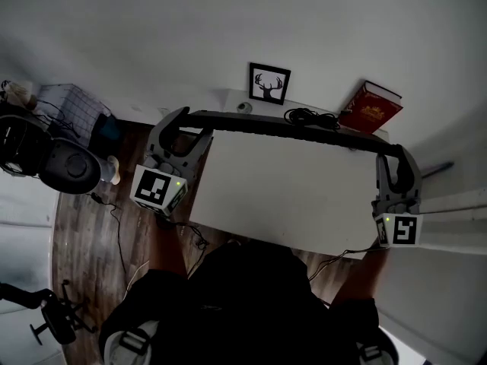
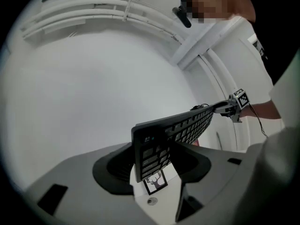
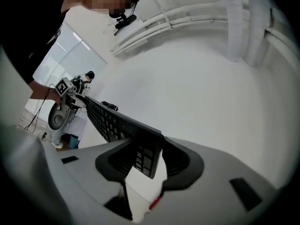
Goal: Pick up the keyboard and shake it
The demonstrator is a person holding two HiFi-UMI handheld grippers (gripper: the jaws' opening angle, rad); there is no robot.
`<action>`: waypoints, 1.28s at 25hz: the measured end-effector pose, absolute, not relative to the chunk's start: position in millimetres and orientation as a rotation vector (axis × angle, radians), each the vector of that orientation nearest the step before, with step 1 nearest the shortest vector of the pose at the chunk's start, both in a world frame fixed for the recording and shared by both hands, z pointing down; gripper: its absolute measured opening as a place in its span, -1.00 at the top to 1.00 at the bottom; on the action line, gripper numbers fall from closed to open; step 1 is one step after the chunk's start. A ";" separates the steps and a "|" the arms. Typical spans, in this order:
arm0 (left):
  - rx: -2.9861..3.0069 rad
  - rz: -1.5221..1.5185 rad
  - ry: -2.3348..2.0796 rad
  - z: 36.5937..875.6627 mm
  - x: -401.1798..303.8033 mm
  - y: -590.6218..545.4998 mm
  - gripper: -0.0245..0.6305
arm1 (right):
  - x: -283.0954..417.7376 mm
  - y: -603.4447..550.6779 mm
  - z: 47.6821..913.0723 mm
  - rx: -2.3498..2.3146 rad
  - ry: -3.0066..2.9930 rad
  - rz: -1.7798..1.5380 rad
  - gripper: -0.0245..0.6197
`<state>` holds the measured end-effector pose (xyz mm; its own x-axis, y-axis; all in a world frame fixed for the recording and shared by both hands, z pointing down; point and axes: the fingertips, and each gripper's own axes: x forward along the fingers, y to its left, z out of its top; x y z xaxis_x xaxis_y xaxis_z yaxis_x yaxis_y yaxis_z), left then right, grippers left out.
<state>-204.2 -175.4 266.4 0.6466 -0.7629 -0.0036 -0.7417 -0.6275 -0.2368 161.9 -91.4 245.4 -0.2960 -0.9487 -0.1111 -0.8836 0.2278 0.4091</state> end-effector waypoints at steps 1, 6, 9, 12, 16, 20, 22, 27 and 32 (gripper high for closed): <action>-2.652 -0.143 1.224 267.9 -201.6 -171.8 0.23 | 164.8 -87.5 247.9 1.762 -2.327 -0.595 0.40; -2.696 -0.206 1.198 289.7 -188.1 -154.5 0.23 | 173.2 -64.3 272.7 1.780 -2.345 -0.530 0.40; -2.750 -0.271 1.188 305.1 -180.9 -154.5 0.23 | 182.7 -60.6 290.7 1.782 -2.285 -0.415 0.40; -2.802 -0.325 1.179 331.0 -173.4 -157.1 0.23 | 189.7 -58.0 309.2 1.798 -2.252 -0.317 0.40; -2.864 -0.401 1.187 372.1 -170.1 -158.3 0.23 | 194.3 -56.4 340.2 1.783 -2.223 -0.227 0.40; -2.930 -0.487 1.164 409.2 -158.9 -159.6 0.23 | 203.4 -57.1 382.5 1.744 -2.202 -0.108 0.40; -2.970 -0.579 1.154 434.9 -157.2 -154.7 0.23 | 205.7 -54.1 407.2 1.731 -2.178 -0.032 0.40; -3.066 -0.728 1.130 497.5 -154.0 -144.2 0.24 | 208.2 -42.9 460.0 1.690 -2.104 0.137 0.40; -3.122 -0.886 1.122 551.8 -152.3 -134.8 0.24 | 213.3 -38.2 500.5 1.658 -2.045 0.240 0.40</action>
<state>-152.3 -134.8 551.8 0.6606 -0.5073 0.5534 -0.6558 -0.7487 0.0966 213.3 -38.2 500.5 -0.1396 -0.8681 0.4764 -0.9547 0.2457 0.1679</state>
